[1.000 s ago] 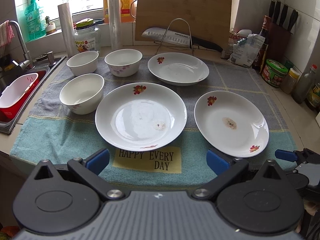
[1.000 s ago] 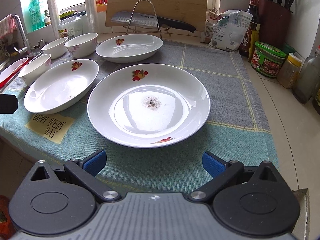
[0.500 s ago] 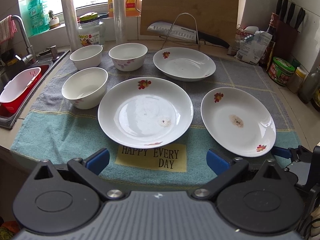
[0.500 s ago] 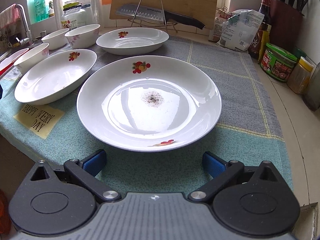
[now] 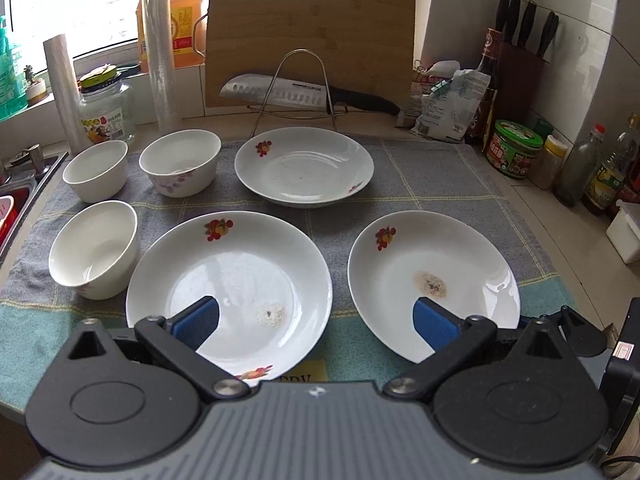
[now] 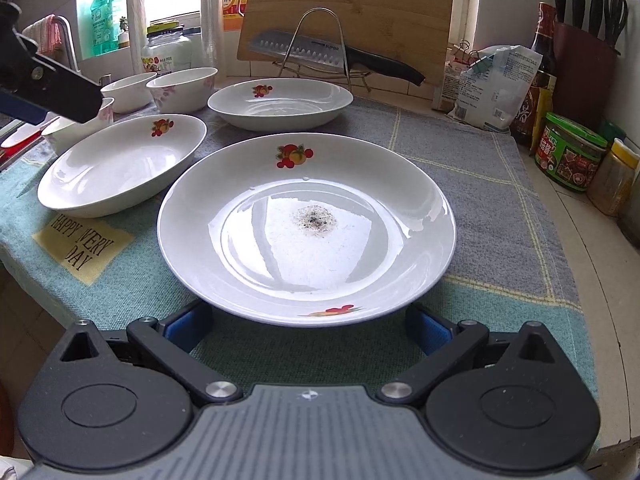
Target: Organize plates and bowls
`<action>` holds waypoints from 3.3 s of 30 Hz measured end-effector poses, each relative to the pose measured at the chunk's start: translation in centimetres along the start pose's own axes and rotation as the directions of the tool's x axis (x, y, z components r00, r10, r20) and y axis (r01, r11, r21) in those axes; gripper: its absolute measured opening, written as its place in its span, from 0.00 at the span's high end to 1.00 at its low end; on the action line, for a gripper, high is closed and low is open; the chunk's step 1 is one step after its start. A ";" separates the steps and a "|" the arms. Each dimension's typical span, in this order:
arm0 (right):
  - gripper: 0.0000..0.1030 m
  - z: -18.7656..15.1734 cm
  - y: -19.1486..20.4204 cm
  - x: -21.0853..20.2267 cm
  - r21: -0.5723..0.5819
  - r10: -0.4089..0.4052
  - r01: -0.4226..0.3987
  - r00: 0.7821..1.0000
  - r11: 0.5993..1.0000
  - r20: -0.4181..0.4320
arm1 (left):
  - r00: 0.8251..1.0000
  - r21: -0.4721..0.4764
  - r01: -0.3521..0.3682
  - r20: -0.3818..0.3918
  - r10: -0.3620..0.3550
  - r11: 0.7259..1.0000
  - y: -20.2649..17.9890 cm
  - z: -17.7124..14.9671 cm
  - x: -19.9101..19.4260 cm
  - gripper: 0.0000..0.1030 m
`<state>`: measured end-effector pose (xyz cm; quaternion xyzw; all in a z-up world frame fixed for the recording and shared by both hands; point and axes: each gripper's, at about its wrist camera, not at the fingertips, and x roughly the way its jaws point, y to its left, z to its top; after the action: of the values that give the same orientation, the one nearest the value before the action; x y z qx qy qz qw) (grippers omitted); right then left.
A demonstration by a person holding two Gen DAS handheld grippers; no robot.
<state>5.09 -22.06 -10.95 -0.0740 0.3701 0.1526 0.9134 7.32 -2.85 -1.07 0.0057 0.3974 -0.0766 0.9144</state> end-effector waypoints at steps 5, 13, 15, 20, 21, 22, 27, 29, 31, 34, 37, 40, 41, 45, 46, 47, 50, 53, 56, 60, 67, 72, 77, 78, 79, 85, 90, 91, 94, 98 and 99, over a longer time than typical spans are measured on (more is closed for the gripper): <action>0.00 -0.3 0.0 -0.1 -0.003 0.003 -0.003 1.000 1.000 0.027 | 0.998 0.139 0.065 0.013 -0.068 0.988 -1.4 2.3 2.5 0.01; 0.00 -0.8 0.2 -0.2 0.020 -0.021 0.020 0.998 1.000 0.059 | 0.976 0.265 0.218 -0.047 -0.213 0.939 -2.8 4.9 6.3 0.01; 0.00 -0.9 0.3 -0.2 0.027 -0.030 0.028 0.997 0.999 0.068 | 0.970 0.294 0.243 -0.072 -0.232 0.925 -3.1 5.3 7.3 0.01; 0.00 -1.2 0.5 -0.4 0.041 -0.046 0.043 0.995 0.998 0.083 | 0.965 0.388 0.259 -0.142 -0.221 0.884 -4.4 6.0 9.9 0.01; 0.00 -1.3 0.6 -0.5 0.044 -0.050 0.046 0.995 0.998 0.087 | 0.961 0.398 0.272 -0.161 -0.225 0.876 -4.6 6.0 10.4 0.01; 0.00 -1.4 0.6 -0.5 0.046 -0.052 0.048 0.995 0.998 0.090 | 0.956 0.404 0.287 -0.183 -0.231 0.868 -4.7 6.0 10.9 0.01; 0.00 -1.6 0.8 -0.5 0.055 -0.067 0.061 0.992 0.997 0.109 | 0.929 0.414 0.354 -0.263 -0.262 0.839 -5.2 6.5 13.3 0.01; 0.00 -1.7 0.9 -0.6 0.064 -0.077 0.070 0.991 0.995 0.108 | 0.920 0.416 0.372 -0.281 -0.272 0.830 -5.3 6.6 14.0 0.01; 0.00 -1.7 1.0 -0.6 0.072 -0.085 0.077 0.990 0.994 0.111 | 0.910 0.422 0.393 -0.303 -0.282 0.817 -5.5 6.8 14.5 0.01; 0.00 -1.8 1.2 -0.6 0.083 -0.100 0.091 0.989 0.992 0.113 | 0.895 0.429 0.426 -0.329 -0.301 0.797 -5.7 7.0 15.2 0.01; 0.00 -1.7 1.4 -0.6 0.097 -0.115 0.105 0.988 0.990 0.104 | 0.873 0.430 0.466 -0.366 -0.322 0.773 -5.9 7.0 15.8 0.01; 0.00 -1.5 1.5 -0.5 0.112 -0.132 0.121 0.987 0.986 0.093 | 0.857 0.442 0.494 -0.389 -0.336 0.749 -5.9 6.9 16.1 0.01; 0.00 -1.4 1.5 -0.5 0.116 -0.137 0.126 0.987 0.985 0.089 | 0.853 0.443 0.502 -0.396 -0.340 0.743 -5.8 6.9 16.1 0.01; 0.00 -1.3 1.5 -0.4 0.123 -0.144 0.134 0.986 0.983 0.081 | 0.833 0.447 0.531 -0.428 -0.350 0.720 -5.8 6.8 16.4 0.03; 0.00 -1.2 1.6 -0.4 0.123 -0.144 0.134 0.986 0.983 0.080 | 0.828 0.446 0.539 -0.437 -0.352 0.715 -5.8 6.8 16.5 0.03; 0.00 -1.3 1.6 -0.4 0.122 -0.144 0.134 0.986 0.983 0.080 | 0.822 0.444 0.547 -0.446 -0.355 0.710 -5.8 6.8 16.6 0.03; 0.00 -1.2 1.6 -0.4 0.118 -0.140 0.131 0.987 0.984 0.079 | 0.810 0.442 0.562 -0.467 -0.355 0.699 -6.0 6.8 16.9 0.05; 0.00 -1.1 1.4 -0.4 0.109 -0.128 0.119 0.989 0.987 0.074 | 0.804 0.442 0.566 -0.482 -0.348 0.695 -6.2 6.7 17.1 0.08; 0.00 -1.0 1.2 -0.3 0.097 -0.111 0.104 0.992 0.990 0.067 | 0.802 0.442 0.569 -0.484 -0.350 0.694 -6.3 6.9 17.3 0.08; 0.00 -0.9 1.0 -0.3 0.083 -0.094 0.089 0.994 0.993 0.061 | 0.804 0.439 0.564 -0.486 -0.343 0.699 -6.5 7.1 17.7 0.08; 0.00 -0.5 0.8 -0.1 0.067 -0.072 0.069 0.996 0.995 0.044 | 0.790 0.432 0.581 -0.502 -0.352 0.690 -6.5 7.4 17.8 0.10; 0.00 -0.4 0.6 0.0 0.053 -0.054 0.052 0.998 0.997 0.035 | 0.783 0.431 0.590 -0.512 -0.354 0.683 -6.6 7.8 18.0 0.17; 0.00 -0.2 0.4 0.1 0.032 -0.030 0.029 0.999 0.999 0.031 | 0.775 0.433 0.601 -0.522 -0.357 0.672 -6.7 7.9 18.2 0.18; 0.00 -0.1 0.4 0.2 0.028 -0.026 0.026 0.999 0.999 0.030 | 0.772 0.431 0.605 -0.525 -0.359 0.670 -6.8 8.0 18.2 0.18; 0.00 0.0 0.3 0.2 0.024 -0.021 0.021 0.999 0.999 0.028 | 0.770 0.429 0.606 -0.528 -0.359 0.670 -6.8 8.0 18.3 0.18; 0.00 0.4 0.6 0.3 -0.008 -0.020 0.020 1.000 1.000 0.020 | 0.761 0.433 0.618 -0.537 -0.364 0.656 -6.7 8.1 18.4 0.18; 0.00 0.8 0.9 0.4 -0.012 -0.034 0.034 0.999 0.999 -0.001 | 0.765 0.443 0.616 -0.536 -0.358 0.651 -6.8 8.1 18.3 0.19; 0.00 0.8 0.9 0.3 -0.012 -0.035 0.035 0.999 0.999 -0.005 | 0.766 0.446 0.615 -0.535 -0.358 0.650 -6.8 8.1 18.3 0.19; 0.00 0.9 1.1 0.2 -0.017 -0.042 0.042 0.999 0.999 -0.004 | 0.770 0.454 0.611 -0.530 -0.355 0.648 -6.7 8.0 18.2 0.19; 0.00 1.3 1.0 -0.1 -0.019 -0.049 0.049 0.999 0.999 0.006 | 0.775 0.459 0.608 -0.520 -0.359 0.648 -6.7 8.1 18.1 0.19; 0.00 1.4 1.0 -0.2 -0.019 -0.049 0.049 0.999 0.999 0.008 | 0.777 0.460 0.607 -0.516 -0.361 0.648 -6.8 8.2 18.0 0.19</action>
<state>5.51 -20.81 -9.87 -0.0912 0.3633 0.1339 0.9175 24.39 -12.54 -8.20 0.2029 0.5061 -0.4429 0.7117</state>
